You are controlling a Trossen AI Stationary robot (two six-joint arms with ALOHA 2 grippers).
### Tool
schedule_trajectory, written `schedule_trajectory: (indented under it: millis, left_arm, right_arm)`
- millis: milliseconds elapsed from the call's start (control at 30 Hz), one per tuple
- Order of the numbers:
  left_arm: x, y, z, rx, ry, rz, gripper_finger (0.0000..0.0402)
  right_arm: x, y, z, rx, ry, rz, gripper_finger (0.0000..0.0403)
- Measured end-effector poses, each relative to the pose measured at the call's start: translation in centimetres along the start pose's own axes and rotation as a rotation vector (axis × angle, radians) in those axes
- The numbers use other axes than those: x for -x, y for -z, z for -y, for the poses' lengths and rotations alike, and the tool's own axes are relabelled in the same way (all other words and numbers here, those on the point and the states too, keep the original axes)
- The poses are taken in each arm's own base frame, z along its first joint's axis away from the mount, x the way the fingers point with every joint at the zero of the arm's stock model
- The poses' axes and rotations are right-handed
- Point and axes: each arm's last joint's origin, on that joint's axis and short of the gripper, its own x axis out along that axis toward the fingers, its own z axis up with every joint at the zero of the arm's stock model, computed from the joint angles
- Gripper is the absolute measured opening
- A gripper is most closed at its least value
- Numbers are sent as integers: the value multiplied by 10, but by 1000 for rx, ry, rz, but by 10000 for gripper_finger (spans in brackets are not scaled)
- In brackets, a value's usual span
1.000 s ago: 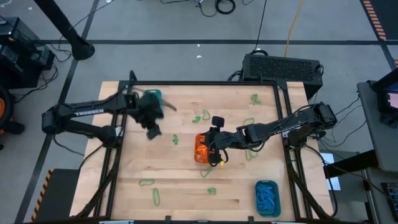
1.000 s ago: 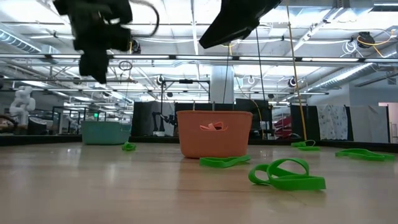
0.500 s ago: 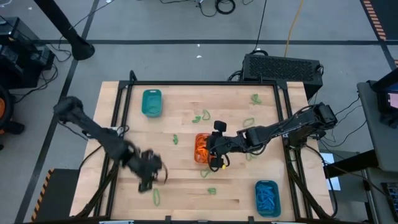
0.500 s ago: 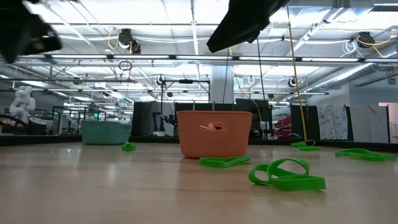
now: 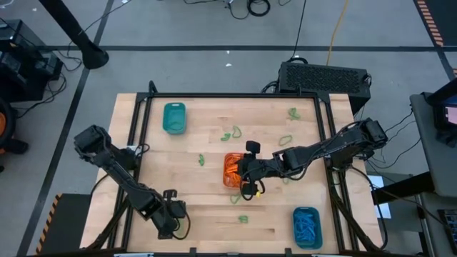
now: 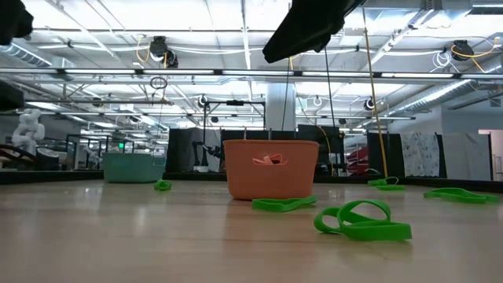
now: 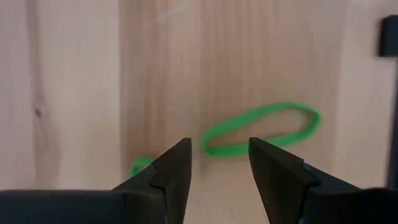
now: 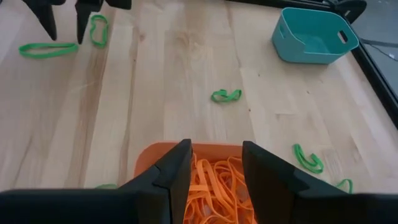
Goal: Sort rubber bands into baskets
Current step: Put the green rubber band into the green bin
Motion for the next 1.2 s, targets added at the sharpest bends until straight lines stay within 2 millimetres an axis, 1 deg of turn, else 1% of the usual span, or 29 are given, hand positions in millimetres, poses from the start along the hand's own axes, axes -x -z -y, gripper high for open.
schedule_trajectory:
  millis: [133,333,500,667,733,800,867,1000,1033,1200]
  left_arm:
    - [-2,-1,-1,0,-32,22,166]
    - [-3,1,1,-6,-27,17,166]
    - [-17,5,4,-21,-48,2,166]
    - [-23,5,4,-21,-52,-12,163]
    - [-22,5,4,-21,-53,-11,150]
    - [-22,5,4,-21,-52,-11,126]
    - [-23,5,4,-21,-50,-10,94]
    - [-23,3,5,-16,-38,-4,19]
    - [-23,3,5,-16,-37,-1,11]
    - [-19,-2,9,-47,-52,25,6]
  right_arm:
    - [0,0,0,1,0,2,134]
    - [0,0,0,4,0,0,134]
    - [0,0,0,7,1,-2,134]
    - [0,0,0,-27,0,-1,134]
    - [-3,1,-1,-58,2,-8,134]
    - [-7,4,-2,-54,4,-21,134]
    - [-11,5,-4,-25,4,-20,134]
    - [-13,-3,-6,-10,-9,63,134]
    - [-13,-5,-6,-10,-13,85,134]
    - [-5,-8,-10,20,-110,91,134]
